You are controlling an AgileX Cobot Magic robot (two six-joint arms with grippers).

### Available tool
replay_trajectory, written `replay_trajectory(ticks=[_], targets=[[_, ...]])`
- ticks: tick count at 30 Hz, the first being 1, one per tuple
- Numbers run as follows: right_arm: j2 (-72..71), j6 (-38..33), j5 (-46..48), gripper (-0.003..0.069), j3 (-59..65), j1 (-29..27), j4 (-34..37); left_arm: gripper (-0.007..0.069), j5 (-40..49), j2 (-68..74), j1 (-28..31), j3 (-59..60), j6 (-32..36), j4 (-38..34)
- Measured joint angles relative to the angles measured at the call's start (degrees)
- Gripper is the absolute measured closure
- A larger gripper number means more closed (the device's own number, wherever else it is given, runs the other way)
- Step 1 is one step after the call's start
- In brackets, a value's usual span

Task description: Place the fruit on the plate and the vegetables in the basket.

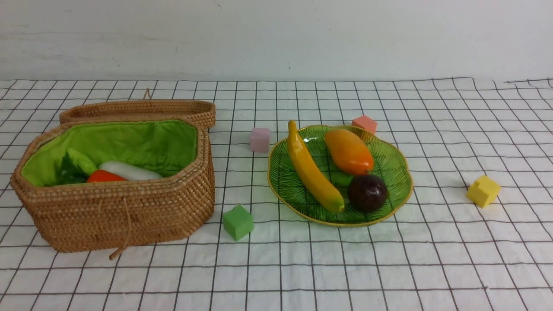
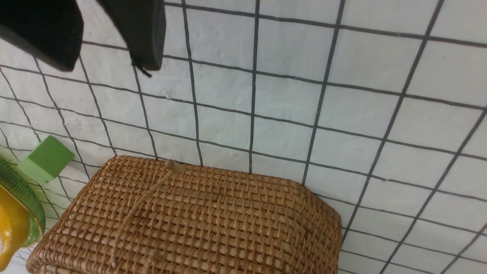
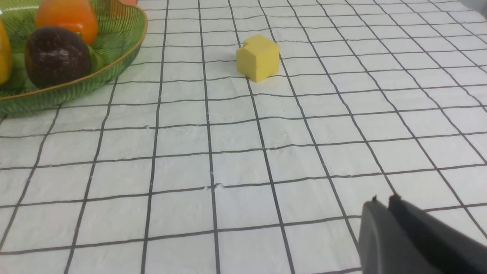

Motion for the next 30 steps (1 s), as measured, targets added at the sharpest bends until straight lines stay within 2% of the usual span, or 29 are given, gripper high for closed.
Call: replay_trajectory(ticks=[30], targets=[[0.0,0.0,0.0,0.0564,0.0,0.0,0.0,0.0386,0.0,0.0,0.0,0.0,0.0,0.0]])
